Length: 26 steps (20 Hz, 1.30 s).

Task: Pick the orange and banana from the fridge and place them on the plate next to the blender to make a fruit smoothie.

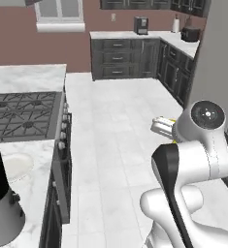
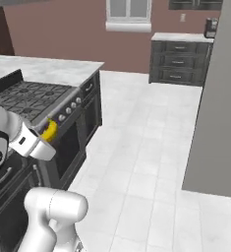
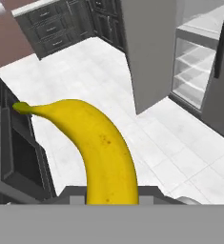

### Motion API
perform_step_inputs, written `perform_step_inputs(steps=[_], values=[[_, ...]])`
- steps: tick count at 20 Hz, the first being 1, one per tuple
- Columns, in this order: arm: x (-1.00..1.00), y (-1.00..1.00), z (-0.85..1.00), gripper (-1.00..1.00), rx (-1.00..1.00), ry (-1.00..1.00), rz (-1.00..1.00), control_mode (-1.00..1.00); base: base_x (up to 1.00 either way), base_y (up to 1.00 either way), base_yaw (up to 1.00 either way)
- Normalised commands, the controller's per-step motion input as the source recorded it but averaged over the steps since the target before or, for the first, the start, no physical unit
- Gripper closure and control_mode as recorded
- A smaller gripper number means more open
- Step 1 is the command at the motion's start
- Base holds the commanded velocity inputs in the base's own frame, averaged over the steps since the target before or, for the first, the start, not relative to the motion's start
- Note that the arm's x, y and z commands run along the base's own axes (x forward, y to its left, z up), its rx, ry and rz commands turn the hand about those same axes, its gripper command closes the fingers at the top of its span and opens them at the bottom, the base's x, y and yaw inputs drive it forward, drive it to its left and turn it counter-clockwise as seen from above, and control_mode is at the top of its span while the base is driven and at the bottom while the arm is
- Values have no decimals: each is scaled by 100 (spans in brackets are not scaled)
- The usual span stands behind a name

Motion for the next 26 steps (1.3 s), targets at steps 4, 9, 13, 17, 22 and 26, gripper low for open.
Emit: perform_step_inputs(steps=[4, 9, 13, 17, 22, 26], values=[[0, 0, 0, 100, 0, 0, 0, 100, 6, -48, 56], [0, 0, 0, 100, 0, 0, 0, 100, 31, -45, 51], [0, 0, 0, 100, 0, 0, 0, 100, -7, -24, 53], [0, 0, 0, 100, 0, 0, 0, 100, -22, 0, 67], [0, 0, 0, 100, 0, 0, 0, 100, 25, -37, 63], [0, 0, 0, 100, 0, 0, 0, 100, 60, -89, 49]])
